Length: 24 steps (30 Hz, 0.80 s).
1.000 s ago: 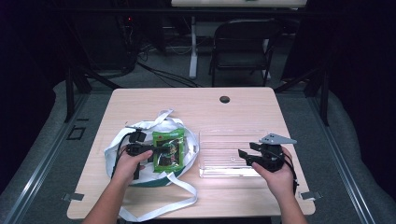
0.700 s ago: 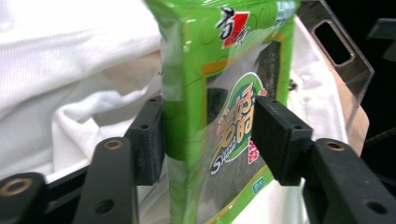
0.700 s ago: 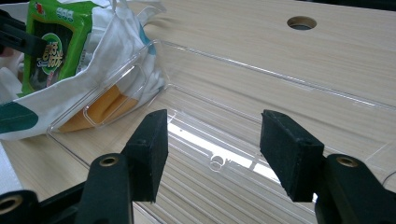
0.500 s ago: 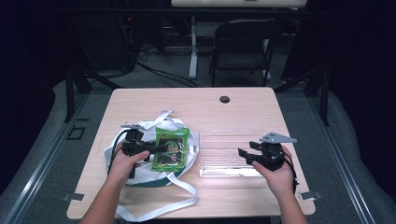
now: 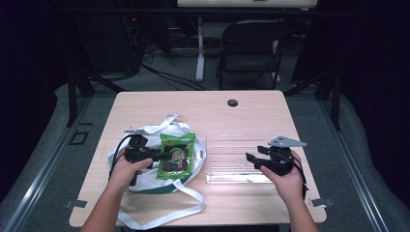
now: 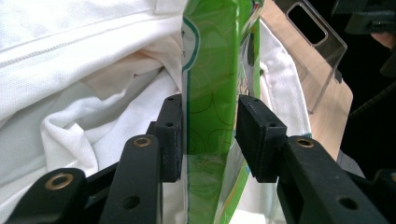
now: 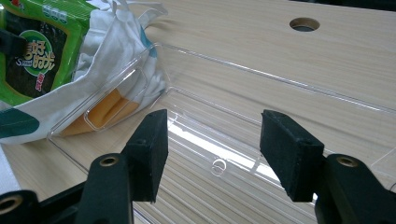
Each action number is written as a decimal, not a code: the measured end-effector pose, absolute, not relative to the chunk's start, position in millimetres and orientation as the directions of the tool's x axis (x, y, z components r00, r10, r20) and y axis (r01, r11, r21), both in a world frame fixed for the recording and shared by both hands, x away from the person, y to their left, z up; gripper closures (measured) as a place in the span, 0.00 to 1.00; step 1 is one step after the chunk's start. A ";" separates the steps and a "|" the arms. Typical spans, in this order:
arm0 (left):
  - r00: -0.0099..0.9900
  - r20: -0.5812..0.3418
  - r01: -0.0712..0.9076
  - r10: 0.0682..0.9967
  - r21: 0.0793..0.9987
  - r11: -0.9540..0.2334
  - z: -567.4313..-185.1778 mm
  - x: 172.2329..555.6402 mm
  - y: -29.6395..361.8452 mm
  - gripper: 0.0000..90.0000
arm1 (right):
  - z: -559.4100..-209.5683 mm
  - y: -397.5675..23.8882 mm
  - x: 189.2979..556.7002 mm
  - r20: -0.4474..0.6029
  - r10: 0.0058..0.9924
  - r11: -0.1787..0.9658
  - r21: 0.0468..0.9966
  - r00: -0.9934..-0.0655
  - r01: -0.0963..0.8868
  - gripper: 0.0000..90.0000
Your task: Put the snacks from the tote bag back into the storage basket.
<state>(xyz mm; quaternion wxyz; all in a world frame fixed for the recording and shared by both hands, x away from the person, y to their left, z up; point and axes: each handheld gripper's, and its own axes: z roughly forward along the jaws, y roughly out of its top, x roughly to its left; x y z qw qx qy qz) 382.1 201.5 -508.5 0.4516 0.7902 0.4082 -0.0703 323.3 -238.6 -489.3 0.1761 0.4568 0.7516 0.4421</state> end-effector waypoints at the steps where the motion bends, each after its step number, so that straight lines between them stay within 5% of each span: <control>1: 0.659 -0.479 0.709 0.579 0.653 -0.266 -508.2 381.7 201.7 0.71 | -489.2 -238.7 323.5 0.137 0.842 0.196 0.824 -0.523 0.532 0.47; 24: 0.696 -0.469 0.697 0.544 0.625 -0.352 -504.3 377.9 215.4 0.80 | -489.5 -234.1 328.2 0.137 0.835 0.205 0.821 -0.532 0.532 0.47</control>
